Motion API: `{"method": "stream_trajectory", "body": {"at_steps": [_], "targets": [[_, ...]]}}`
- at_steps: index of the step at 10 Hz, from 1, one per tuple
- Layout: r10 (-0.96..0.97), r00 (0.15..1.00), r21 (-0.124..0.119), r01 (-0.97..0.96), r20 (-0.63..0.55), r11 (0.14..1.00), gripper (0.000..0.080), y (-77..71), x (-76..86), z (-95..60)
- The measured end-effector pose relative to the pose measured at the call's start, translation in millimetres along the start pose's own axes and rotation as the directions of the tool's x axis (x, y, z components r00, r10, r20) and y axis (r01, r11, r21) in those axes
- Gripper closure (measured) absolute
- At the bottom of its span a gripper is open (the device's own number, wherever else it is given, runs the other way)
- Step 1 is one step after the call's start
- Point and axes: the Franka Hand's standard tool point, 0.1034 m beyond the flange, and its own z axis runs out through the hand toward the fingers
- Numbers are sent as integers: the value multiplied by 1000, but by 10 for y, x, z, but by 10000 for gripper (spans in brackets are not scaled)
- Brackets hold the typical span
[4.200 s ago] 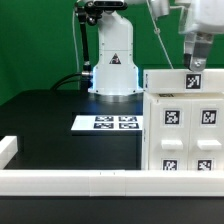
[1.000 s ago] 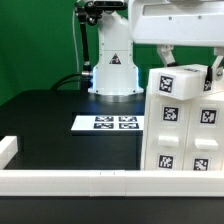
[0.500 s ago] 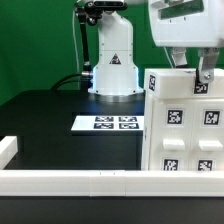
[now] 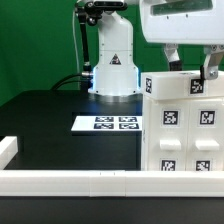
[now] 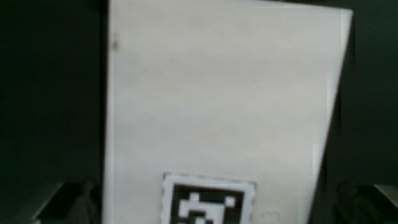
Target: Assemble cabinet
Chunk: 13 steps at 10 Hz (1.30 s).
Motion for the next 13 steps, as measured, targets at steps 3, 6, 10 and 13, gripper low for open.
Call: {"method": "stream_trajectory", "body": {"at_steps": [3,6,10,13], "targets": [[-305,952,-56,306,22,950,150,-9,-119,-116],[-553,832,-60,554,35,830,150,7,-90,-107],[-947,313,-108,946,73,305,150,-24,-147,-134],[-990,102,-100,991,97,92,150,-25,-161,-123]]}}
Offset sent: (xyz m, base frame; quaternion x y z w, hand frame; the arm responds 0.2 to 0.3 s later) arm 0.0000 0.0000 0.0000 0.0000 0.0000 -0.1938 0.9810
